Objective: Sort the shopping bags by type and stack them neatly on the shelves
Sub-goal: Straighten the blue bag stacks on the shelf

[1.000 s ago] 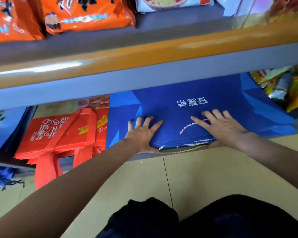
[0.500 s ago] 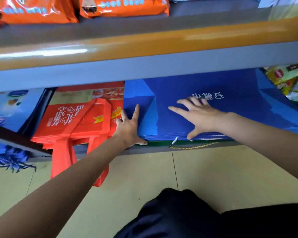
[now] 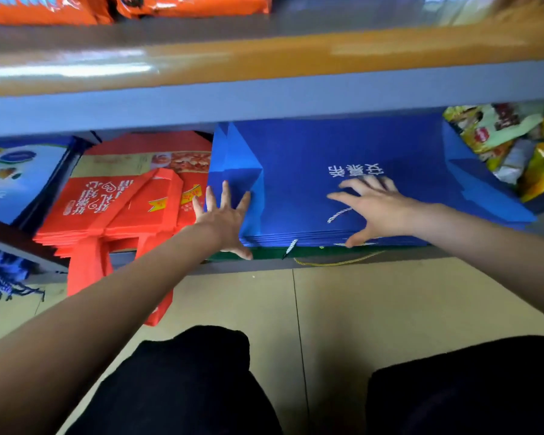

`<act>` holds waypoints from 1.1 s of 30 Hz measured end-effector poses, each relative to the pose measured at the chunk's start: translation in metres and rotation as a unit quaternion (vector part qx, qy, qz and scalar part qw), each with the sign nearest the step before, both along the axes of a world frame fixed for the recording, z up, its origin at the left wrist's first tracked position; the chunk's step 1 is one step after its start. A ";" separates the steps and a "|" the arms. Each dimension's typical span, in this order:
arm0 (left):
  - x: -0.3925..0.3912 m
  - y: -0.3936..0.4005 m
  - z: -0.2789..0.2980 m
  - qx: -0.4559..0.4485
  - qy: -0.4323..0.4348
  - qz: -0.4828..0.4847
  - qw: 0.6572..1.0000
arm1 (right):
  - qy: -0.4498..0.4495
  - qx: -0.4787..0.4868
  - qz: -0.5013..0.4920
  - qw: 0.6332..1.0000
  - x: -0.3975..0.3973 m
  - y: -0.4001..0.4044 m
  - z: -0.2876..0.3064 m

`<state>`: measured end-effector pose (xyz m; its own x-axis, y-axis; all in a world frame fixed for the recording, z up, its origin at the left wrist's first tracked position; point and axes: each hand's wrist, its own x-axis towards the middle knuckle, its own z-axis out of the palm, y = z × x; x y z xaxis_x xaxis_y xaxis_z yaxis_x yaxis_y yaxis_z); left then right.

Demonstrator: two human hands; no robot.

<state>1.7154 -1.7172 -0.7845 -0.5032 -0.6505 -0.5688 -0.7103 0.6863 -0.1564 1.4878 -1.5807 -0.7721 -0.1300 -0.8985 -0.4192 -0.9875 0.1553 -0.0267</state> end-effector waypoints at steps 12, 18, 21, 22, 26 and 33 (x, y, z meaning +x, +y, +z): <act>-0.112 0.072 0.010 -0.015 0.061 -0.199 0.978 | 0.013 0.039 -0.327 0.944 -0.116 0.153 -0.006; -0.115 0.080 -0.010 -0.043 0.055 -0.188 0.980 | -0.038 0.007 -0.354 0.934 -0.155 0.166 -0.022; -0.111 0.072 -0.014 -0.054 0.064 -0.169 0.982 | -0.074 -0.034 -0.353 0.932 -0.159 0.166 -0.034; -0.109 0.069 -0.015 -0.053 0.070 -0.161 0.983 | -0.063 -0.038 -0.354 0.932 -0.159 0.164 -0.037; -0.101 0.059 -0.018 -0.048 0.096 -0.129 0.986 | -0.012 -0.052 -0.391 0.919 -0.149 0.150 -0.042; -0.102 0.059 -0.024 -0.080 0.069 -0.130 0.986 | -0.016 0.014 -0.344 0.939 -0.156 0.142 -0.034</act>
